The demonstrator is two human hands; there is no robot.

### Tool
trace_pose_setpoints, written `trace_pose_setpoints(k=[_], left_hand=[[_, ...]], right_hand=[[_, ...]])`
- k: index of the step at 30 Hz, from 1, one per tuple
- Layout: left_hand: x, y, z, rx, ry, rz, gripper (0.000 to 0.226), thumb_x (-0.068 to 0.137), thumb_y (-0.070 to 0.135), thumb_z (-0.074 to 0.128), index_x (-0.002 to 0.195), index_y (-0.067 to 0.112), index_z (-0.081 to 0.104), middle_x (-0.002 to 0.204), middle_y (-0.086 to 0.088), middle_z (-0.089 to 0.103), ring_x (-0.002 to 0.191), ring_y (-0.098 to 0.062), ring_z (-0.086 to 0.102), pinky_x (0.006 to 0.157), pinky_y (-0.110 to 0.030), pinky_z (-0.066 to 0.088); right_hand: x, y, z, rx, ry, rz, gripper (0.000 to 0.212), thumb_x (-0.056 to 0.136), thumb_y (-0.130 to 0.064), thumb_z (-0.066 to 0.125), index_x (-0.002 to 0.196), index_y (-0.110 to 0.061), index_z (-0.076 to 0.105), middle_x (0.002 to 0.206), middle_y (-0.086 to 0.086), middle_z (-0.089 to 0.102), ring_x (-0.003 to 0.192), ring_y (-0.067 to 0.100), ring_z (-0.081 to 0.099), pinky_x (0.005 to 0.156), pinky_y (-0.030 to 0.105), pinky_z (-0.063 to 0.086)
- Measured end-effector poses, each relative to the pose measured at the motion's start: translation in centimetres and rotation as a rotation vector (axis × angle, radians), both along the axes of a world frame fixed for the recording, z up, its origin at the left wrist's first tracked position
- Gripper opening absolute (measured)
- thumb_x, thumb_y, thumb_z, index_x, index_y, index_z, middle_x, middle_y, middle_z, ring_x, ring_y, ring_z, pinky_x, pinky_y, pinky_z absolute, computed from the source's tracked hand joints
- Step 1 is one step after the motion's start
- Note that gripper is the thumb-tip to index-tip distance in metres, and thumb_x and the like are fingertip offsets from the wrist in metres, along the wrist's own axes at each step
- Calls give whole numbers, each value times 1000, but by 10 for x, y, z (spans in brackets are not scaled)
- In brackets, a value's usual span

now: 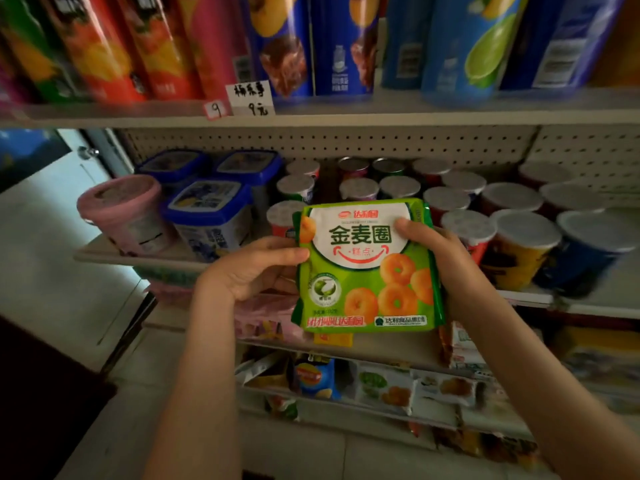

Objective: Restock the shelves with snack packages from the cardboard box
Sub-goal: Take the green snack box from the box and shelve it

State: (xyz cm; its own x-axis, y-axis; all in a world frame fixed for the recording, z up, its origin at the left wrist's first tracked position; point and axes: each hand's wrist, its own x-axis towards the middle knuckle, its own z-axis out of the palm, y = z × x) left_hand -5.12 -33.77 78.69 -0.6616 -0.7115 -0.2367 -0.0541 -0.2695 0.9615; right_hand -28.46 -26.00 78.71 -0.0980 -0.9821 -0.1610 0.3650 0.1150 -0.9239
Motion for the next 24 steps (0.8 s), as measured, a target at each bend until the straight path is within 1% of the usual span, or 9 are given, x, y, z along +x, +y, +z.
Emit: trace_pose_setpoints(k=[4,7,11,13,15,16,18,20,24], left_hand=[[-22,-3,6,-40,-26,-87,57,30,45,93,80,22,79,83,-1,75,73,-14,72,58,-26,57],[-48,-1,11,-88,-21,-142,57,27,51,92,75,23,79,79,0,75,69,-11,72,56,-23,56],[-93,3,15,-150,-19,-174,55,27,51,90,77,30,78,82,2,75,72,-12,71,60,-25,57],[-117,7,17,-189,-40,-150,42,42,42,84,80,26,76,80,2,75,71,-13,70,63,-28,55],[-150,16,22,-244,-75,-152,33,55,39,76,83,22,72,79,2,75,69,-11,70,59,-26,53],[-164,20,24,-279,-90,-155,31,58,39,76,84,22,72,80,3,75,71,-11,70,59,-25,54],[-195,33,30,-324,-122,-175,27,67,40,74,87,22,71,84,3,75,77,-14,70,68,-30,54],[-231,46,32,-341,-149,-178,19,82,38,60,89,22,70,84,7,75,80,-12,70,76,-32,53],[-306,73,31,-342,-157,-131,17,89,37,58,89,25,70,88,12,75,90,-8,70,81,-29,52]], right_hand=[[-17,13,1,8,1,-73,30,84,-24,63,107,-6,64,95,14,74,84,30,72,68,37,59],[-37,26,4,7,12,-148,31,83,-26,62,107,-6,64,96,14,74,84,30,72,68,37,59],[-73,42,10,37,8,-222,44,80,-31,65,115,-4,63,105,17,71,96,35,68,88,47,53],[-90,50,13,38,2,-242,44,80,-31,64,115,-4,62,106,17,71,98,36,67,89,48,52],[-118,61,13,35,3,-290,46,78,-32,65,114,-4,63,105,17,71,97,36,68,87,46,54],[-130,66,13,36,-5,-306,49,76,-33,66,114,-3,64,105,17,71,97,36,67,88,47,53],[-158,75,11,35,-30,-330,52,74,-36,69,114,-3,65,108,19,69,101,39,65,94,52,49],[-191,85,8,31,-68,-356,51,74,-36,69,113,-4,66,111,20,68,104,39,64,96,54,47],[-262,109,2,32,-78,-395,49,78,-37,64,114,-4,66,110,19,69,102,37,65,93,48,50]])
